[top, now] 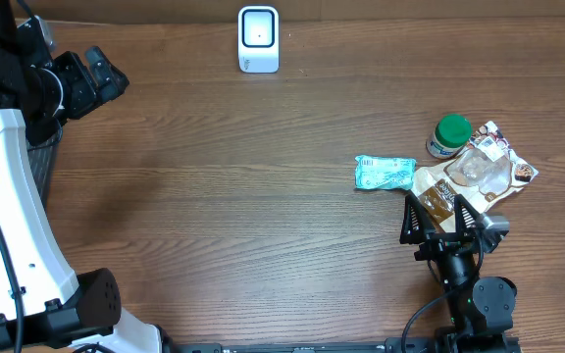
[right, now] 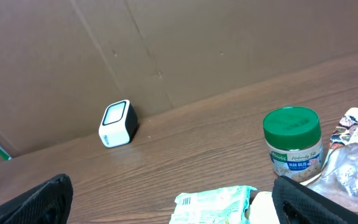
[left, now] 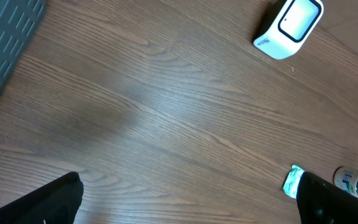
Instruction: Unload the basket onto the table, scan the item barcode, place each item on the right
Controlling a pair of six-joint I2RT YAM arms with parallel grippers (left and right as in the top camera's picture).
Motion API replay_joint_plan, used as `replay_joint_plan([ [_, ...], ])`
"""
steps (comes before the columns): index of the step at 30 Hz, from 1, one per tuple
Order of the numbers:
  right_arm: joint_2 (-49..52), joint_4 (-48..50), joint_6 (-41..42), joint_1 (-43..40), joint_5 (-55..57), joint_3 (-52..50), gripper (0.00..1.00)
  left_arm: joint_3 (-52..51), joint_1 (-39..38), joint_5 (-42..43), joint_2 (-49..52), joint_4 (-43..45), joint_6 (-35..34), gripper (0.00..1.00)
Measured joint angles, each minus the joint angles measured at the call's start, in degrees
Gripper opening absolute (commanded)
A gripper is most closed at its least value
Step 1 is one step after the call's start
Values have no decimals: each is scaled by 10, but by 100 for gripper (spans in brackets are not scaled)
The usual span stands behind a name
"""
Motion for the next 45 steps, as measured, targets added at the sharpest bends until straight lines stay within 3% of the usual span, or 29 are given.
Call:
replay_joint_plan([
  [32,0,0,0,0,-1,0,100,-4,-1,0,-6,1,0,100],
  [39,0,0,1,0,-1,0,100,-168,-59,-8,-163,19,6,99],
  [45,0,0,2,0,-1,0,100,-347,-88,-91,-338,22,21,100],
])
